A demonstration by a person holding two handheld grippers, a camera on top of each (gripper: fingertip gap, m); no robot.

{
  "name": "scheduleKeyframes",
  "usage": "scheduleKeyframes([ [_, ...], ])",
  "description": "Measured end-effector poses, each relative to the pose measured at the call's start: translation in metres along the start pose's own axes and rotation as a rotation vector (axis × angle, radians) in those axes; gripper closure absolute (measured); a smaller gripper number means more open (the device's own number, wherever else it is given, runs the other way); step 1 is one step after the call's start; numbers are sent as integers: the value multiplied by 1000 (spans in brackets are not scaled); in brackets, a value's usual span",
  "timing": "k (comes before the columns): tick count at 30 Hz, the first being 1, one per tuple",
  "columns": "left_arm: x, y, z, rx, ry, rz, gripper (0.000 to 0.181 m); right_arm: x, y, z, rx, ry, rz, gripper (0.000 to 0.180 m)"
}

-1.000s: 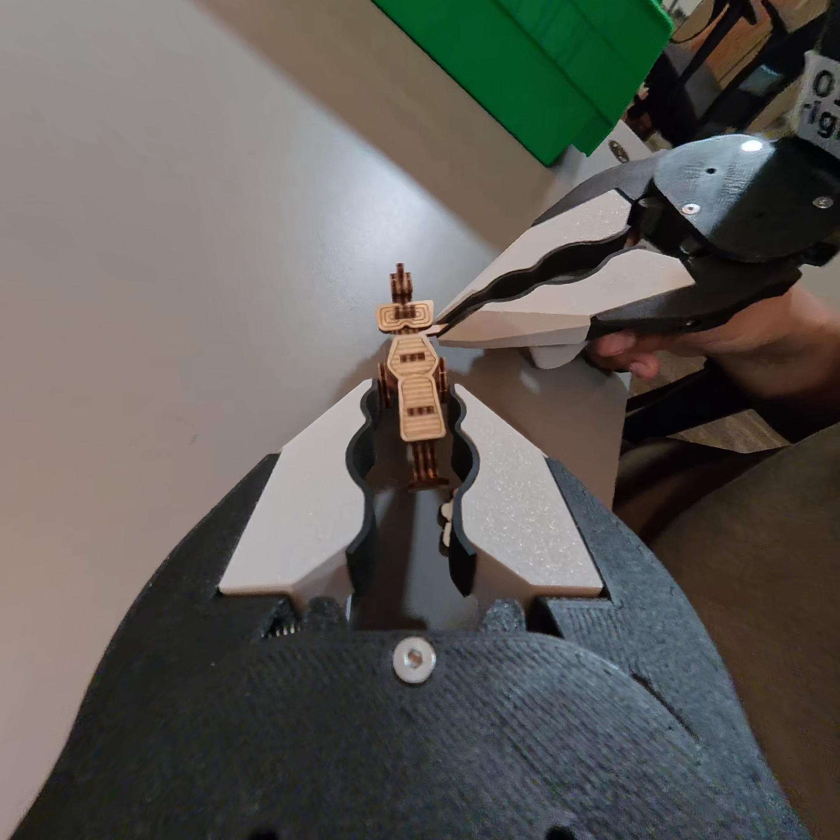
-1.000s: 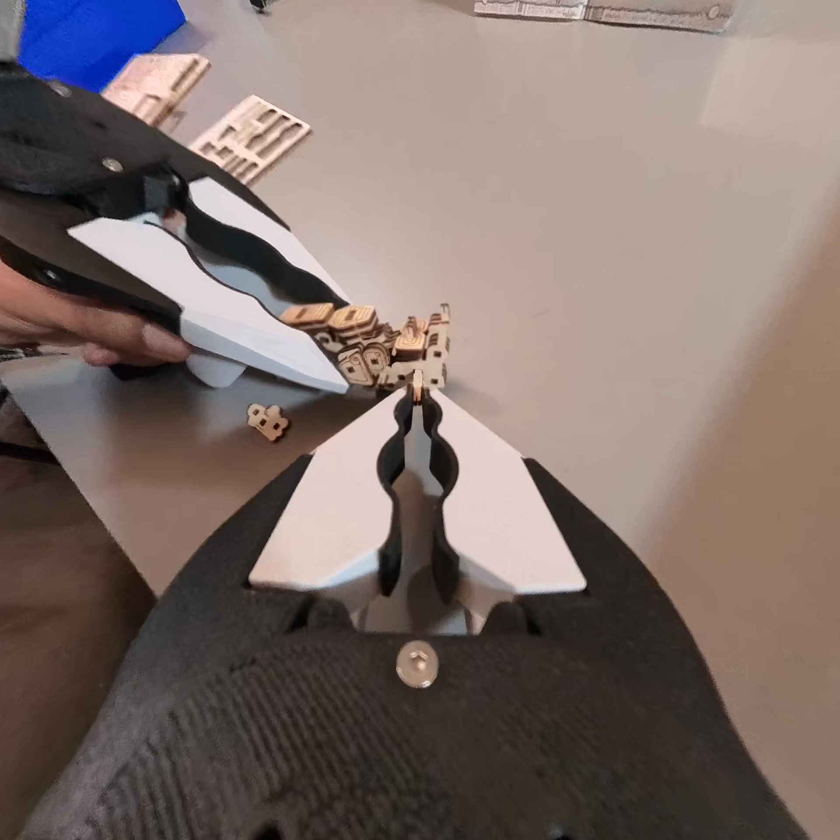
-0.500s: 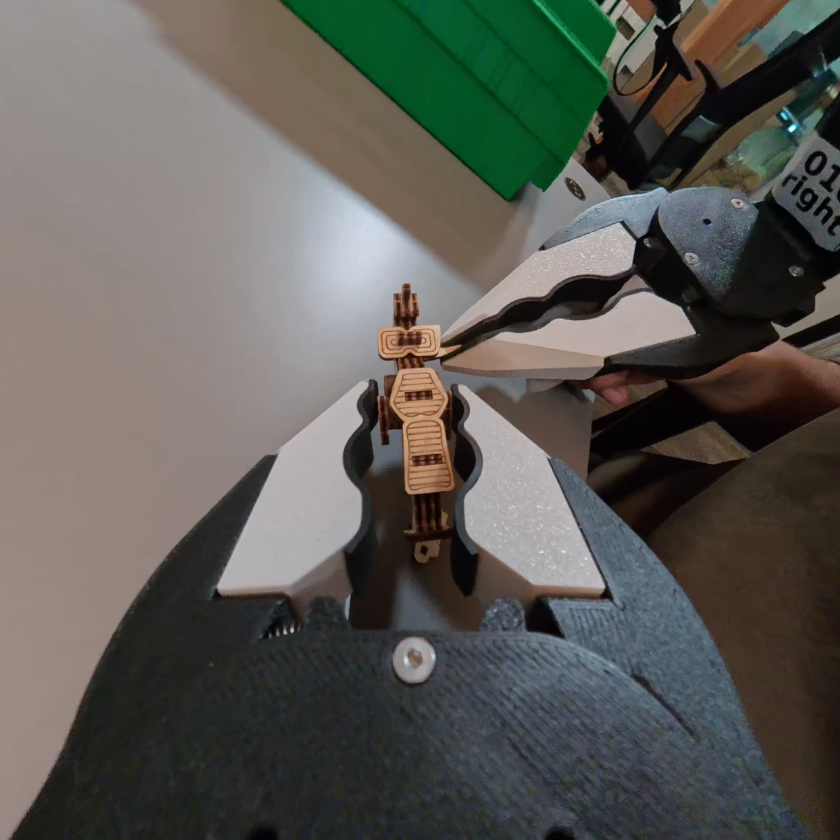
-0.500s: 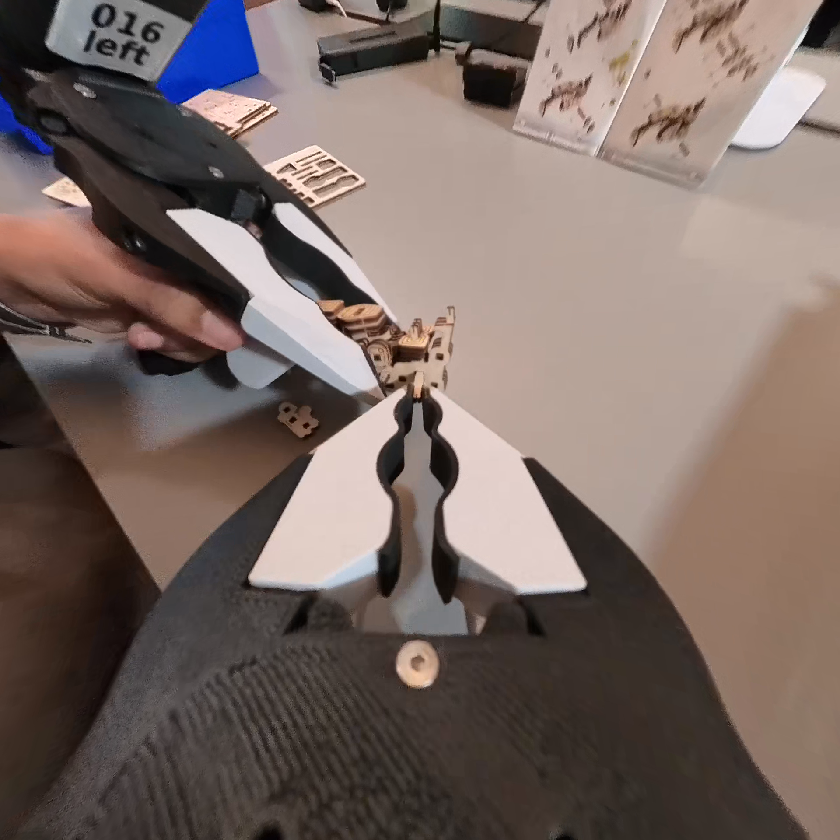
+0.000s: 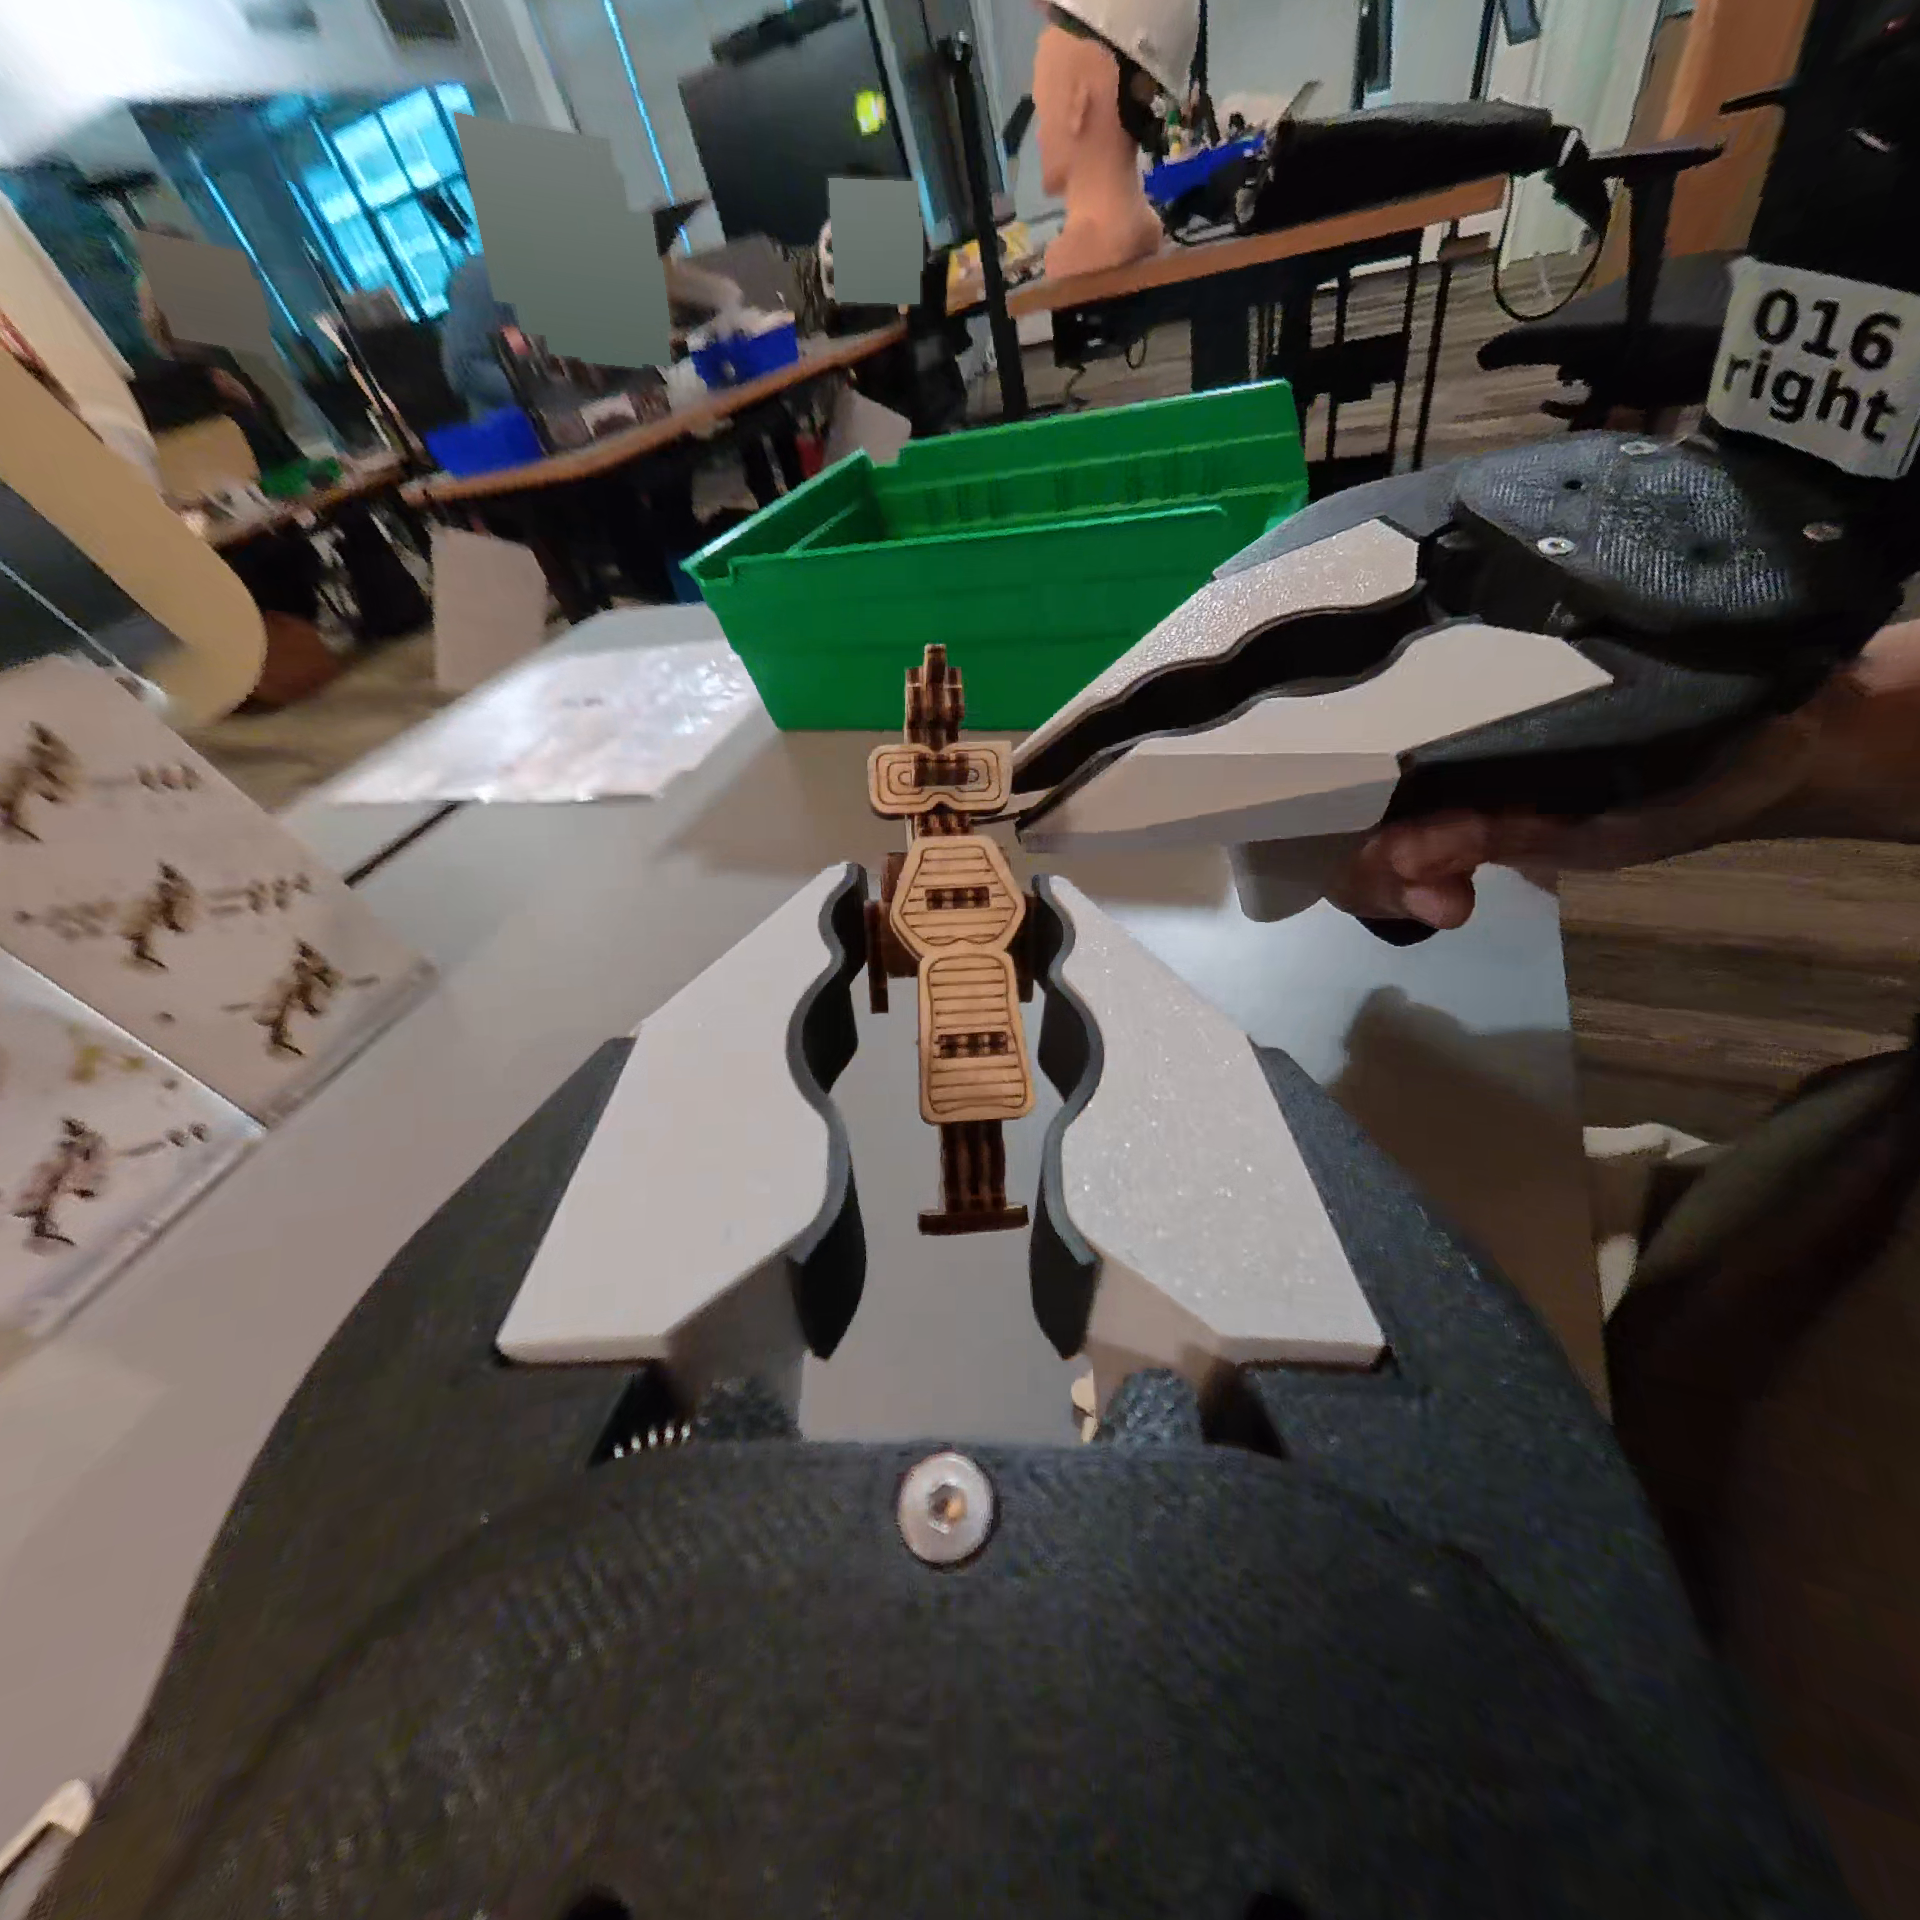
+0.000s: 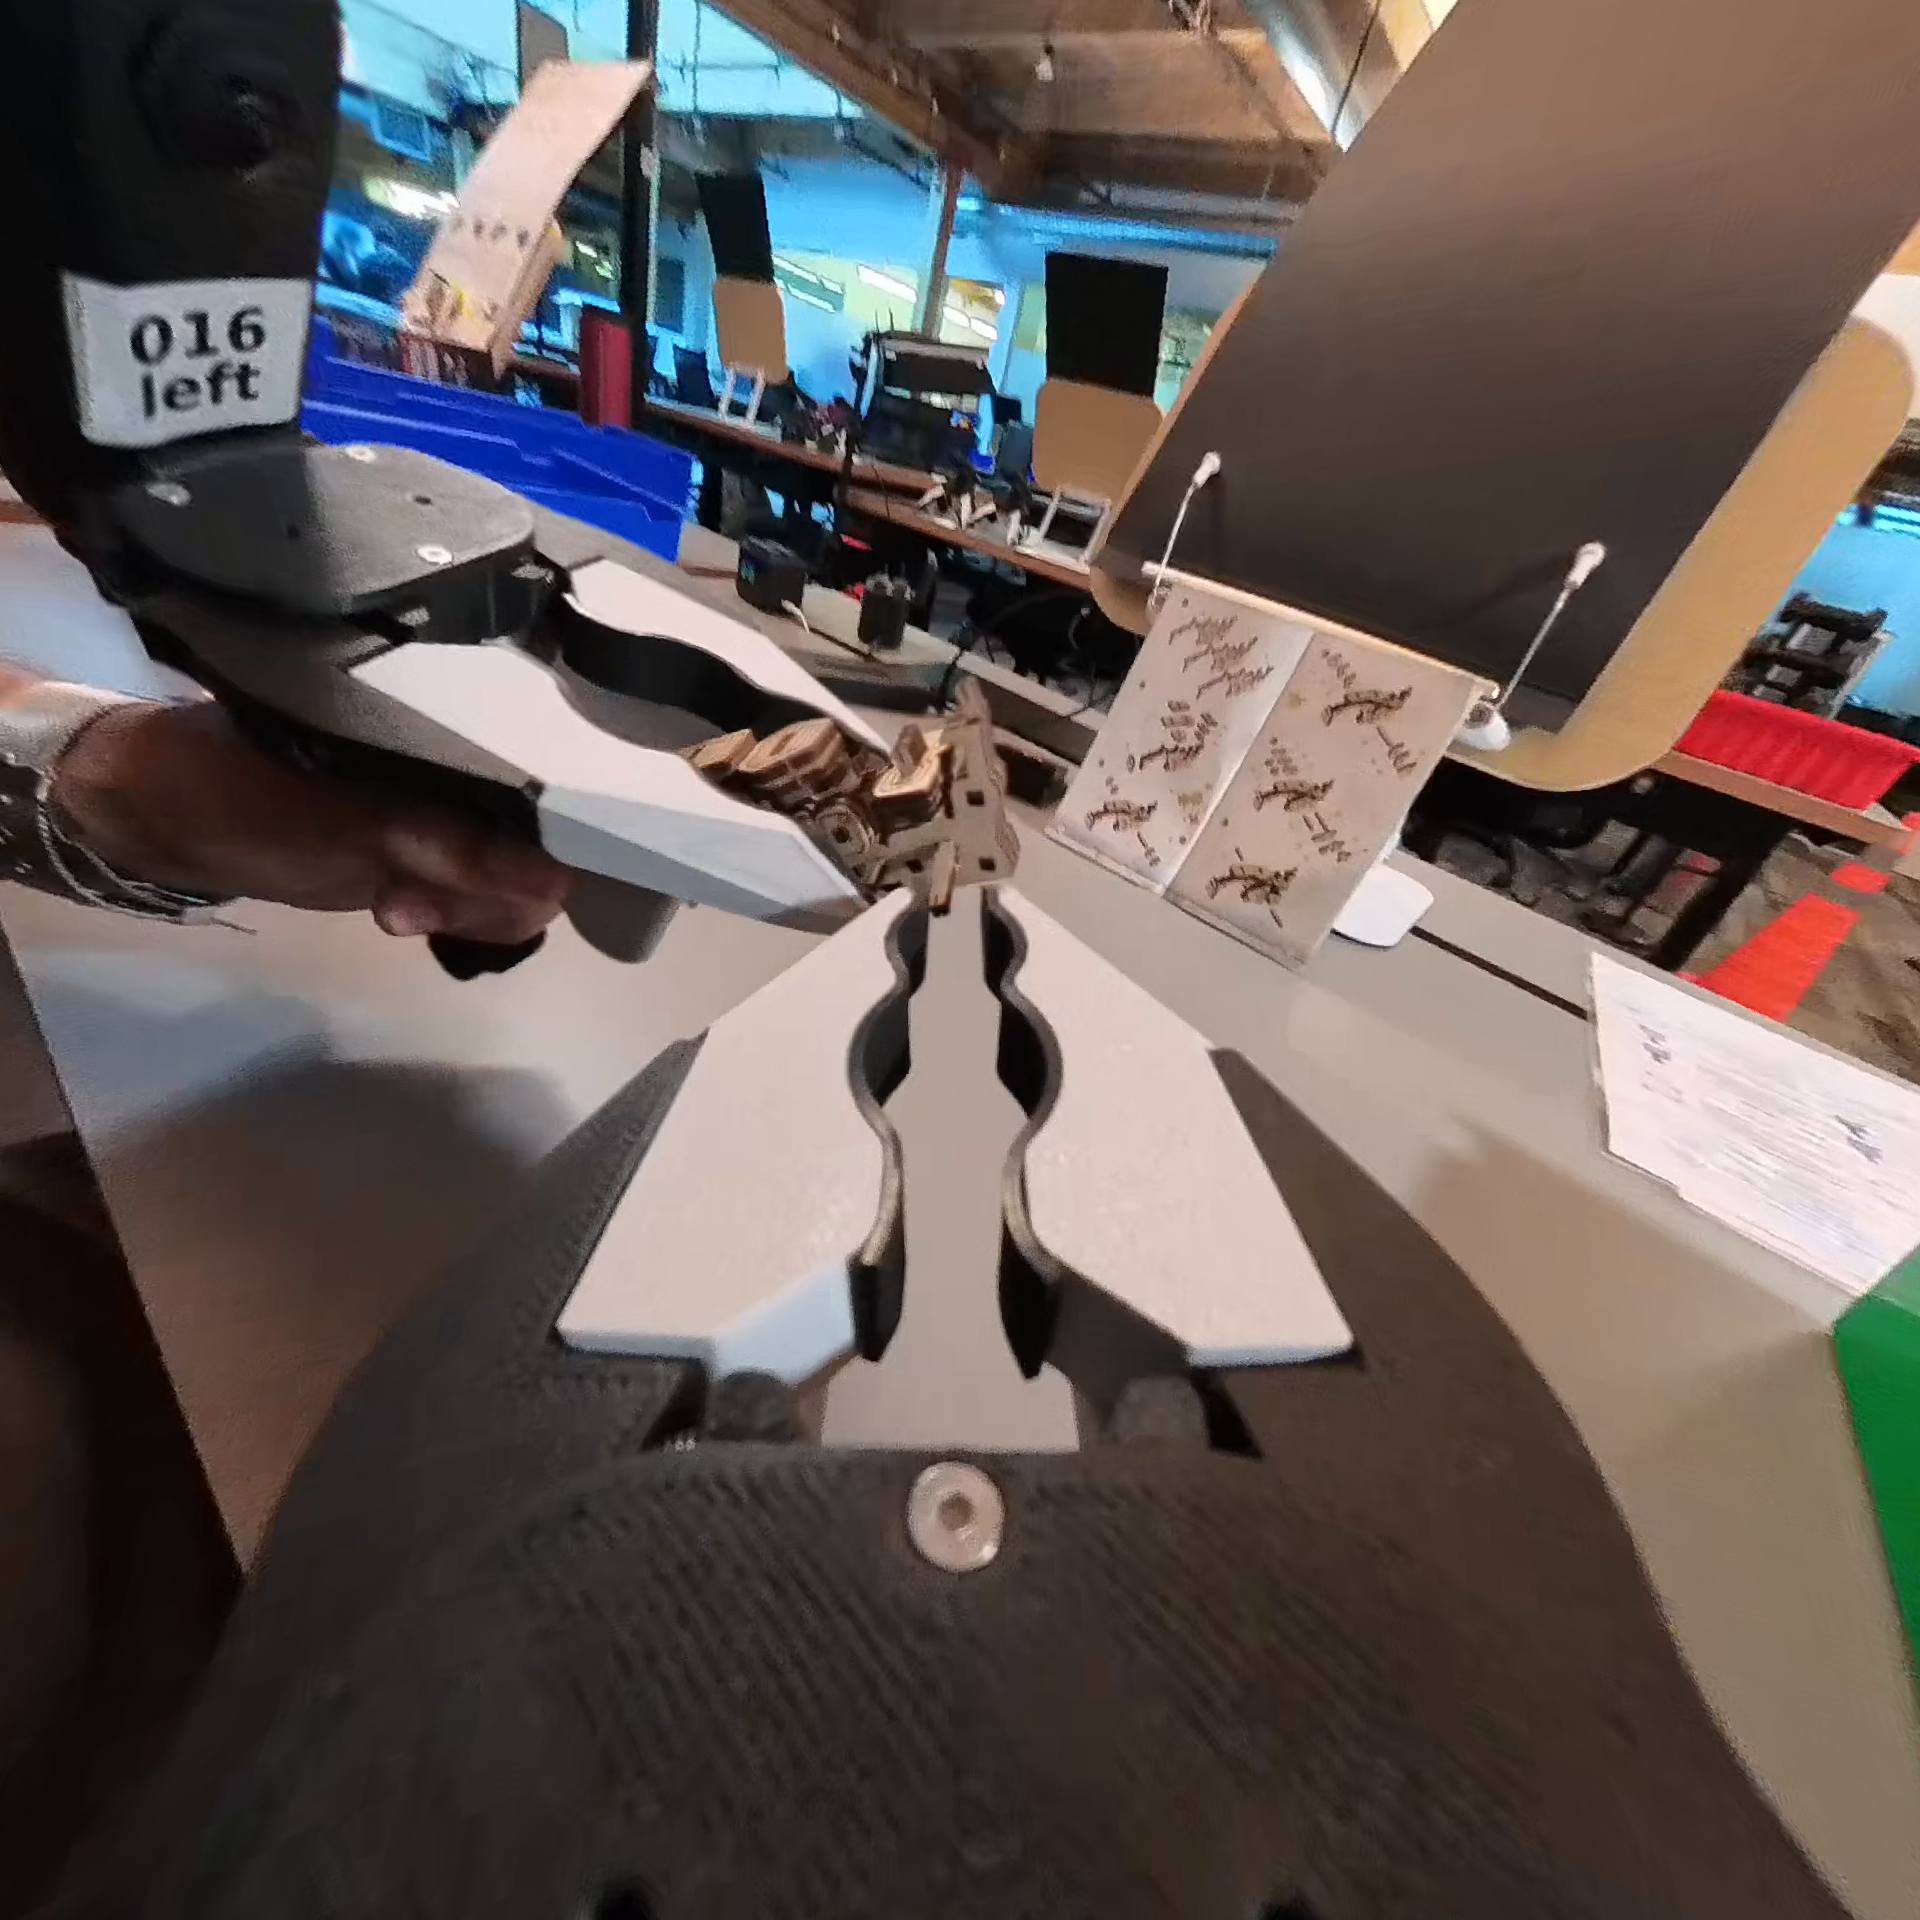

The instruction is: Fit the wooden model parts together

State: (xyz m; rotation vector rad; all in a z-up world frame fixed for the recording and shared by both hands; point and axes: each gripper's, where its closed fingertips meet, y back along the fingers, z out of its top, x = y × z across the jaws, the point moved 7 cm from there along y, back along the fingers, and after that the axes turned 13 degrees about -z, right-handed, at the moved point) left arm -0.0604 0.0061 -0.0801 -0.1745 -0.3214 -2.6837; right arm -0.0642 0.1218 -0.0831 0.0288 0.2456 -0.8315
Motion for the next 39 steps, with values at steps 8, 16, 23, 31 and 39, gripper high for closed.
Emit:
scheduleKeyframes([
  [8, -5, 8, 6, -39, -176, 84, 152, 6, 1, 6, -77, 57, 12, 177],
  [16, 2, 11, 4, -27, -272, 169, 152, -5, -1, 3, -48, -94, 49, 175],
  [23, 13, 9, -6, -47, -69, 122, 151, -10, -8, -5, 61, -362, 144, 169],
  [31, 33, 8, -23, -52, 195, 60, 151, -12, -15, -16, 200, -550, 115, 165],
  [39, 14, -5, -17, -63, 174, 11, 151, -9, -13, -17, 259, -693, 152, 167],
])
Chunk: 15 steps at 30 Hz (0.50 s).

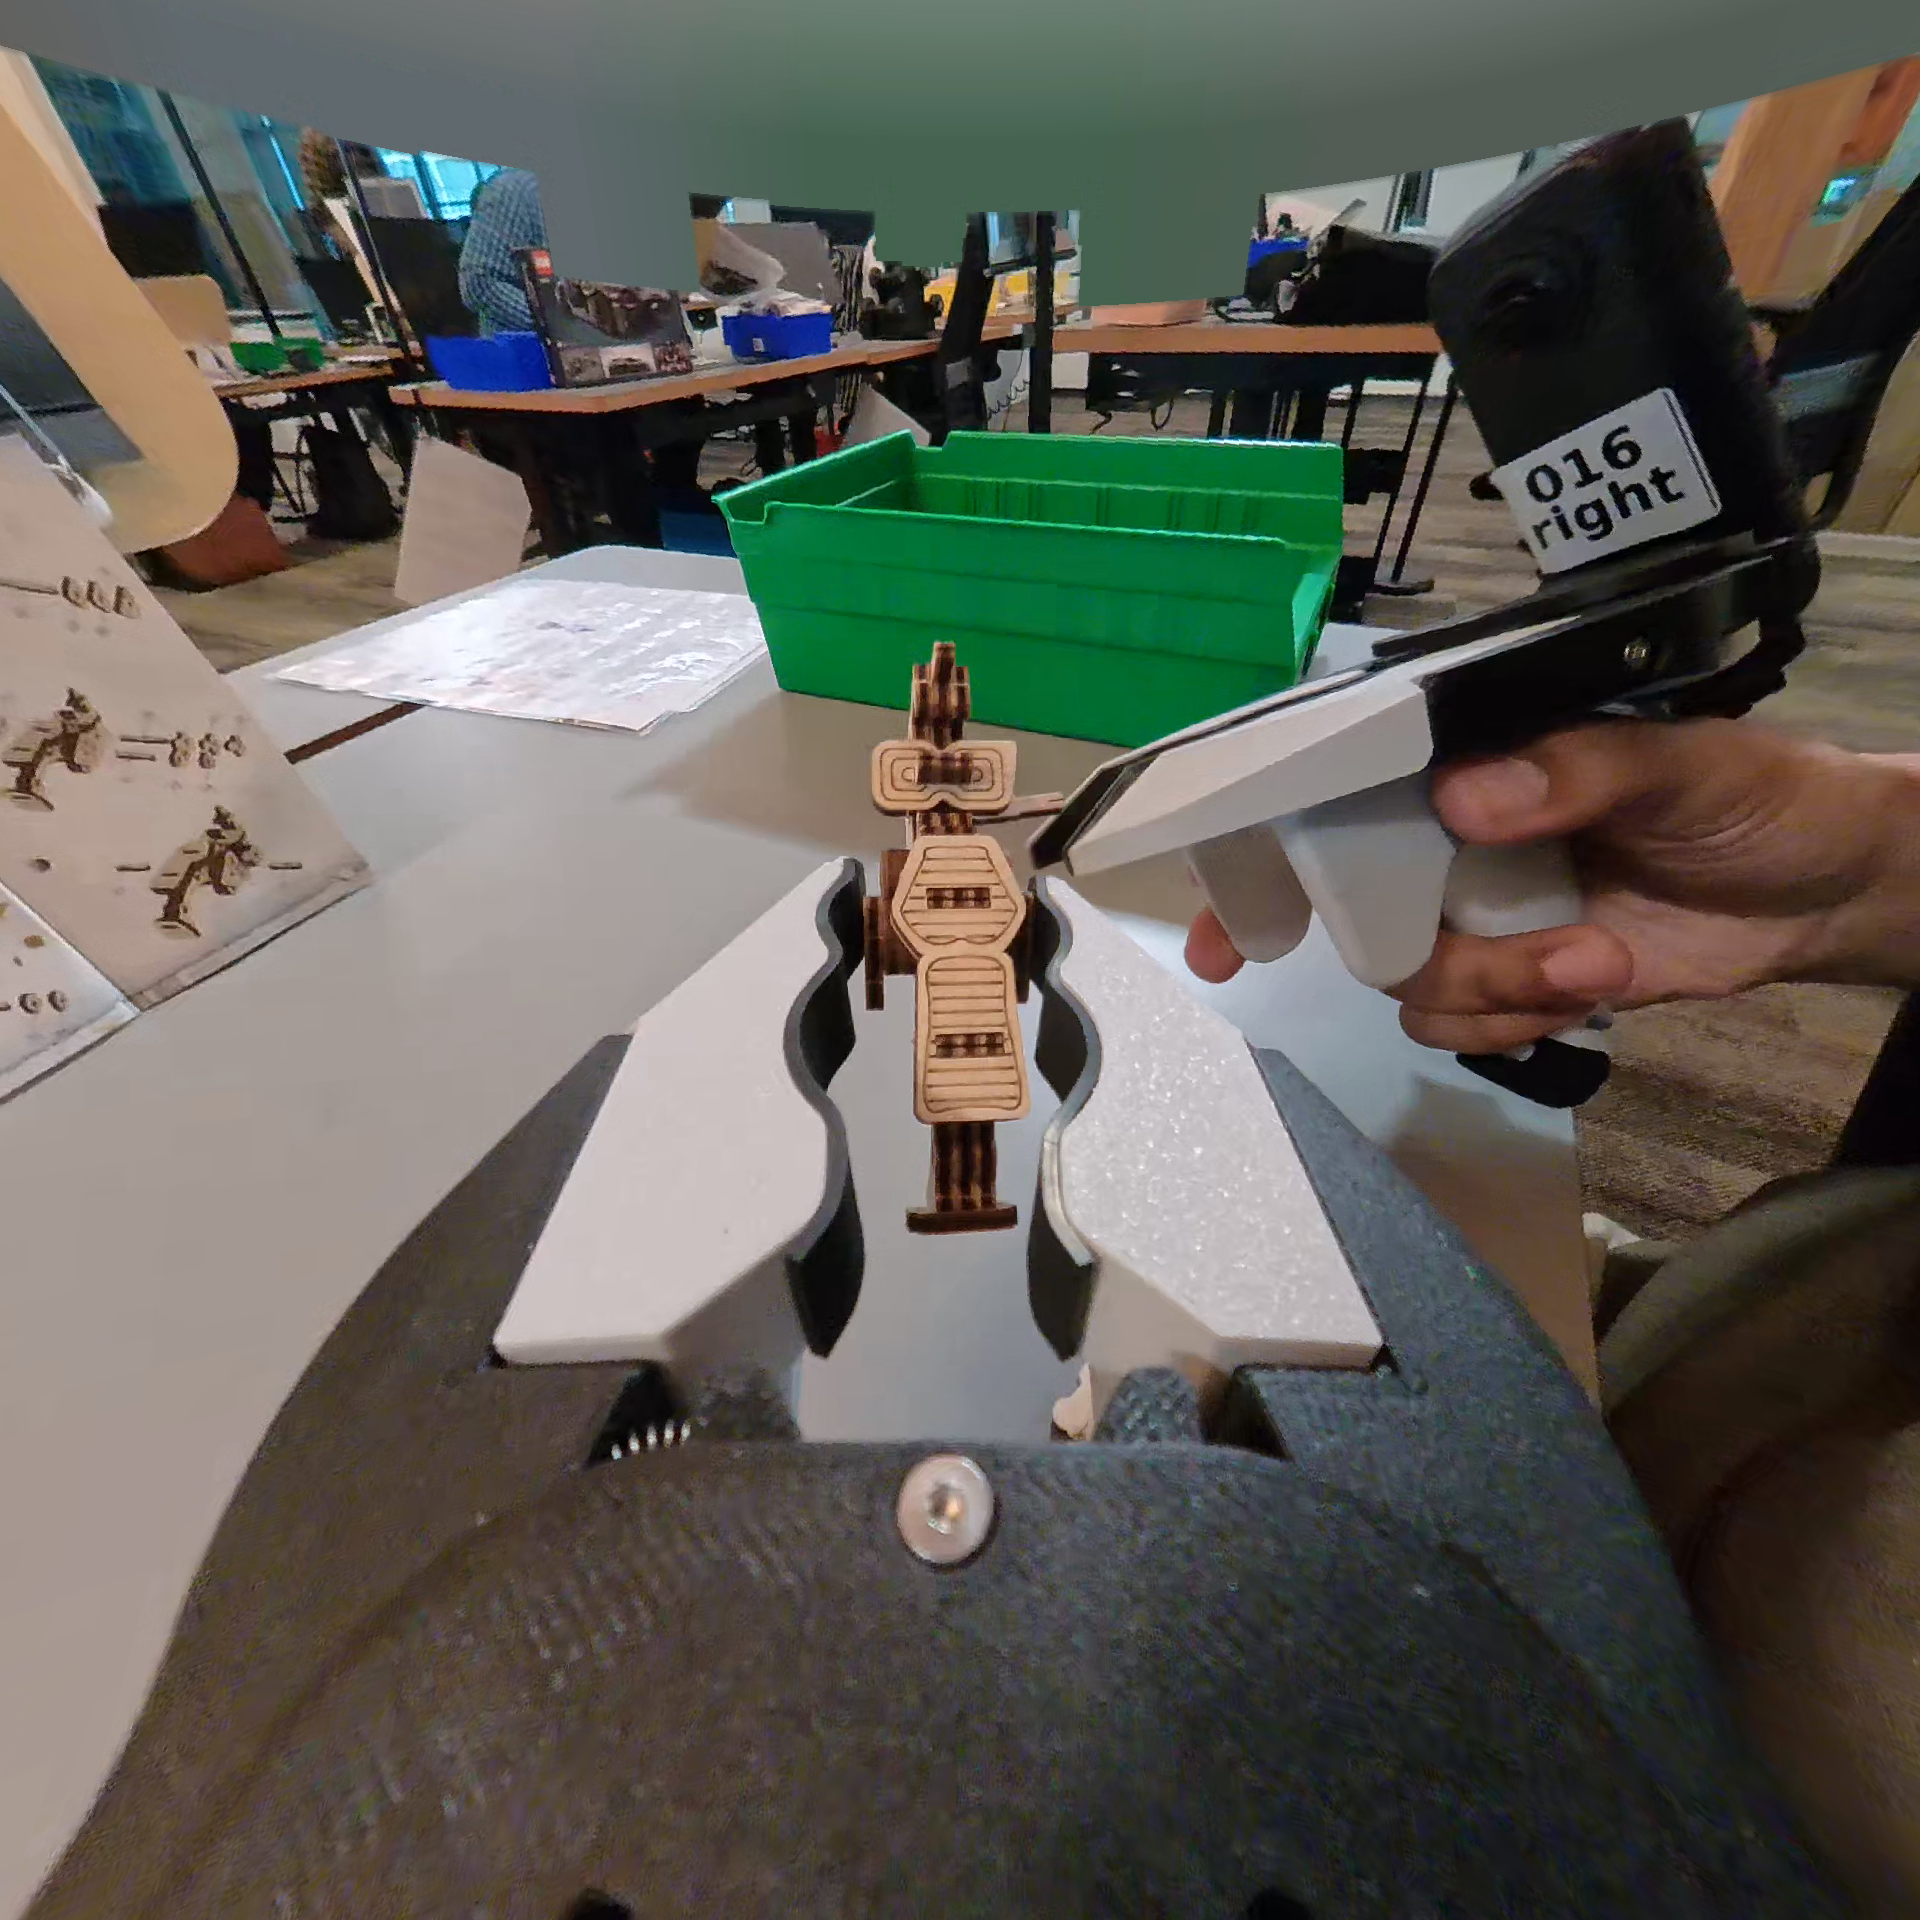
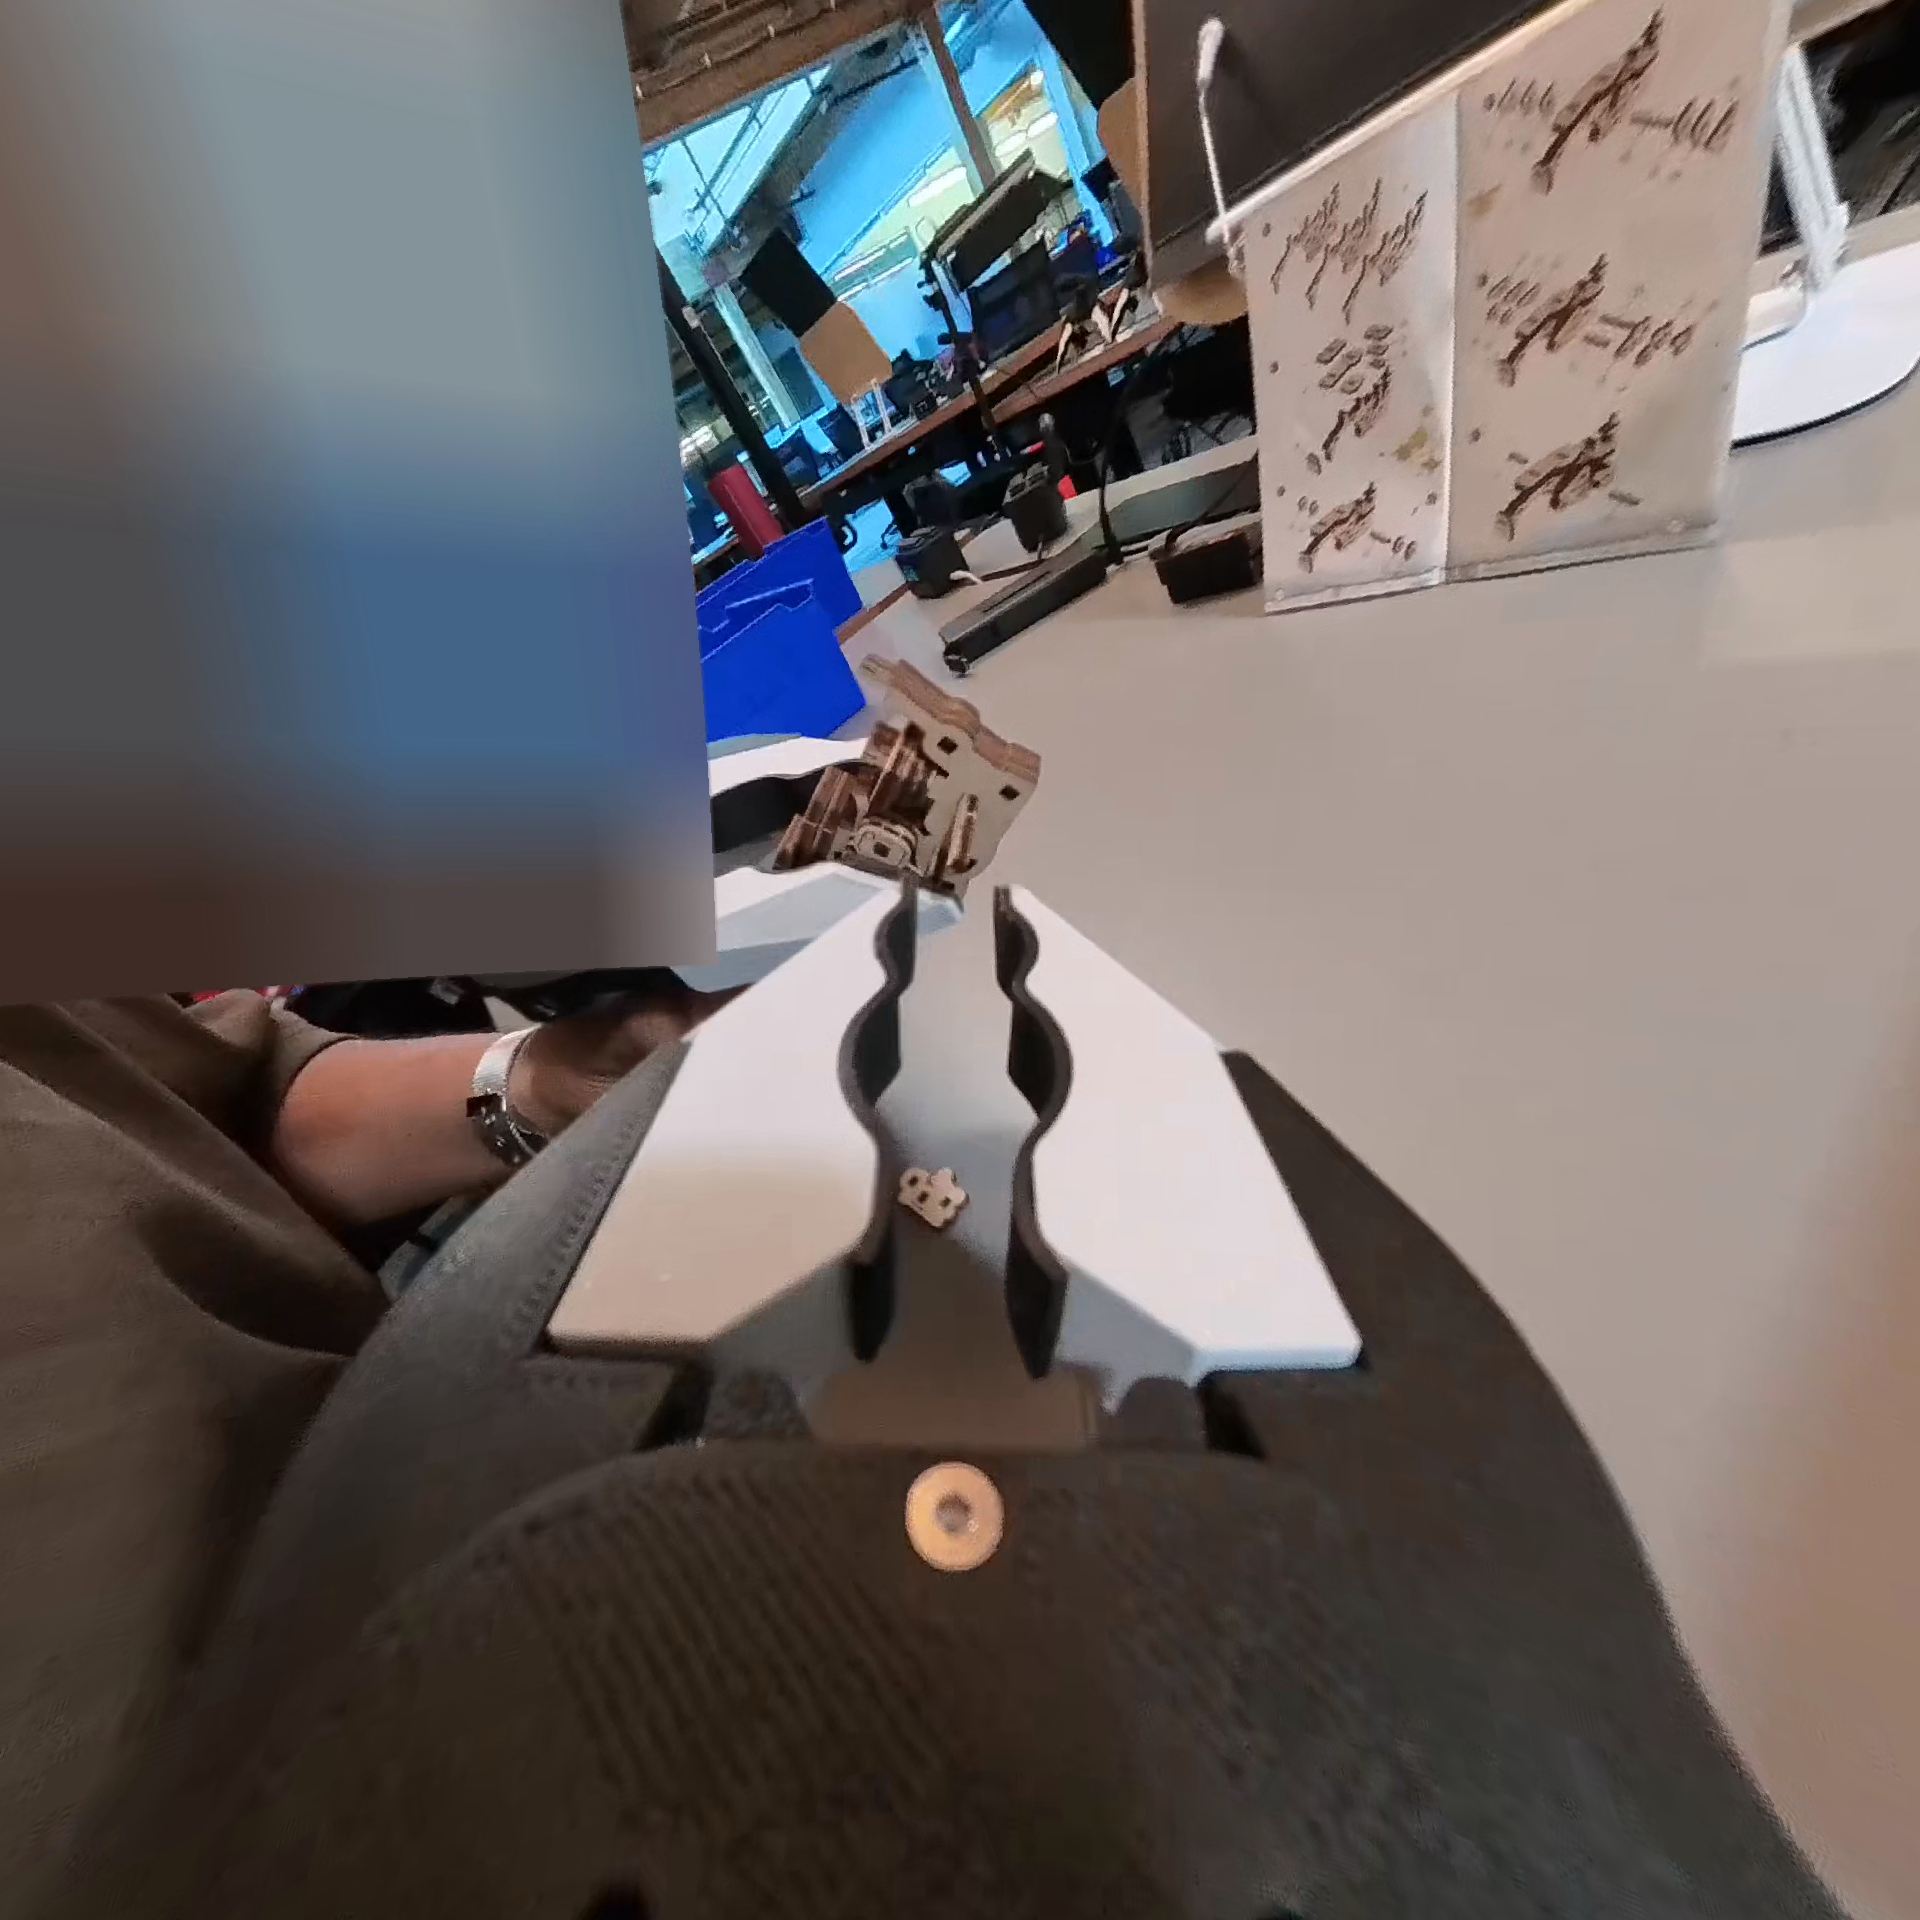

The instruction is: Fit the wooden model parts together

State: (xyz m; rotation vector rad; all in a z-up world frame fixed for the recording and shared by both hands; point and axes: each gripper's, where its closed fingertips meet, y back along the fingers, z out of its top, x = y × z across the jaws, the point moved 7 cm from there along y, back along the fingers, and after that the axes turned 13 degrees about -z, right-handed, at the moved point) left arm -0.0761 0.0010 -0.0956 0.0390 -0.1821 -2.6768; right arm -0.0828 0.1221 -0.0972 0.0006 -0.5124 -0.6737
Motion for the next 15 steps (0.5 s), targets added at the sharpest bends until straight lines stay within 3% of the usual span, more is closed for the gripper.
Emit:
scheduleKeyframes([
  [5, -1, 0, 0, -1, -23, 6, 151, -5, 8, 4, -28, -47, -6, 179],
  [15, -12, 0, 6, 10, -213, 31, 152, -5, 13, 4, 5, -103, 78, 180],
])
